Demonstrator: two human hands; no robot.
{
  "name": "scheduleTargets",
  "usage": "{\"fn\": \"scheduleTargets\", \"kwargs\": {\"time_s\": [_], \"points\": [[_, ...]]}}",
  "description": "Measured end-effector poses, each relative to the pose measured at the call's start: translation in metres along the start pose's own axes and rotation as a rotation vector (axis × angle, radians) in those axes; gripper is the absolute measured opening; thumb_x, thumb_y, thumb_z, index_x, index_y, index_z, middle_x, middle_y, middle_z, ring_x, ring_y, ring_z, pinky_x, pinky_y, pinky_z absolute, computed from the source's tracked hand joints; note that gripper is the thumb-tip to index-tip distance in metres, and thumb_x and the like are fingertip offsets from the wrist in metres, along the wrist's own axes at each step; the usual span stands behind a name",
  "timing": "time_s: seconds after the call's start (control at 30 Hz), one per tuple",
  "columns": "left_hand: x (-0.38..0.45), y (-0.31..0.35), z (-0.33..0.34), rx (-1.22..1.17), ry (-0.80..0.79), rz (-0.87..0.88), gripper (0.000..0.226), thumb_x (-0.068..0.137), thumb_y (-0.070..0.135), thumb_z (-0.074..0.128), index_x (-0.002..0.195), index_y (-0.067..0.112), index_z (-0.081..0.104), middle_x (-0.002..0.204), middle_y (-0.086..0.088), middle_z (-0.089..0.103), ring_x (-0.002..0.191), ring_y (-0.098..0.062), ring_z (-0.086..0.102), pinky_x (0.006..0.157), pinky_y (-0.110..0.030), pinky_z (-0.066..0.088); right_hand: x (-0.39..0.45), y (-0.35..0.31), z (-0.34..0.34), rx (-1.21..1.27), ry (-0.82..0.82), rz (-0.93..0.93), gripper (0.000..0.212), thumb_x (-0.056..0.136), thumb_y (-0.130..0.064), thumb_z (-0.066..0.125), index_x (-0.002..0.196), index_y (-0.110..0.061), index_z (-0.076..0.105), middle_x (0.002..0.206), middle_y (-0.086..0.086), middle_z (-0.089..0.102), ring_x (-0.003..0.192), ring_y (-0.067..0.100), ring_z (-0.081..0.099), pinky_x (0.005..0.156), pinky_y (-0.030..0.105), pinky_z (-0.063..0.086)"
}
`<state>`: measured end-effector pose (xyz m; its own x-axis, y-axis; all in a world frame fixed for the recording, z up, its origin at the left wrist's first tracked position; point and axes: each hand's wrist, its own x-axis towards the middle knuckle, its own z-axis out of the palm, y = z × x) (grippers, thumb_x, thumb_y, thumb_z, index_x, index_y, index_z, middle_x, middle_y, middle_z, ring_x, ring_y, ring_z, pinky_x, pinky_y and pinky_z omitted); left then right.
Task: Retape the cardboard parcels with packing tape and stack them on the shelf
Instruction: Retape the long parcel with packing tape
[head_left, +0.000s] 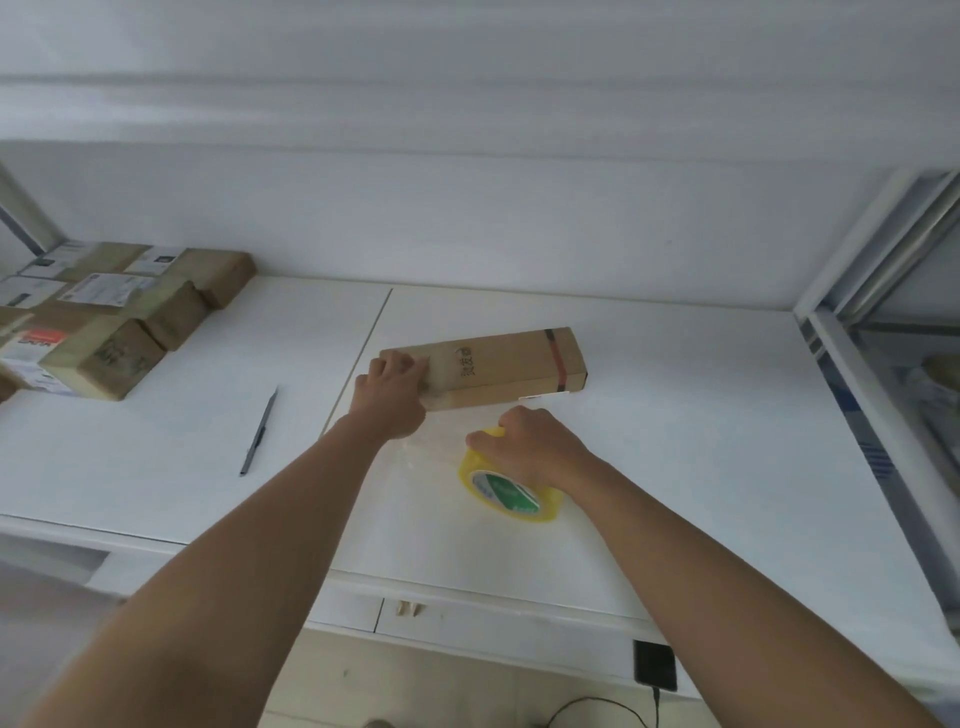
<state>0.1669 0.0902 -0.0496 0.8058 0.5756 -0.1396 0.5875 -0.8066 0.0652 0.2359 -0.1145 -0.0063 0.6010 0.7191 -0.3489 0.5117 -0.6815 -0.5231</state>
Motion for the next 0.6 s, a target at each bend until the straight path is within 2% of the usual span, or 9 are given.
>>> {"fn": "scheduleTargets", "kwargs": {"time_s": [0.3, 0.6], "points": [[0.0005, 0.0039, 0.0034, 0.037, 0.004, -0.01, 0.07, 0.09, 0.021, 0.052, 0.154, 0.024, 0.023, 0.149, -0.008, 0.026, 0.134, -0.033, 0.027, 0.111, -0.046, 0.028, -0.0004, -0.0013, 0.0001, -0.006, 0.014, 0.011, 0.042, 0.09, -0.055, 0.05, 0.08, -0.014, 0.053, 0.082, 0.003, 0.058, 0.07, 0.017, 0.055, 0.057, 0.029, 0.038], [0.002, 0.0039, -0.0048, -0.105, -0.054, -0.05, 0.066, 0.09, 0.015, 0.046, 0.153, 0.025, 0.028, 0.153, -0.007, 0.023, 0.139, -0.033, 0.023, 0.116, -0.047, 0.023, -0.0008, -0.0015, 0.0014, -0.006, 0.021, 0.013, 0.042, 0.091, -0.054, 0.05, 0.08, -0.014, 0.052, 0.083, 0.003, 0.059, 0.071, 0.018, 0.056, 0.059, 0.029, 0.04]]}}
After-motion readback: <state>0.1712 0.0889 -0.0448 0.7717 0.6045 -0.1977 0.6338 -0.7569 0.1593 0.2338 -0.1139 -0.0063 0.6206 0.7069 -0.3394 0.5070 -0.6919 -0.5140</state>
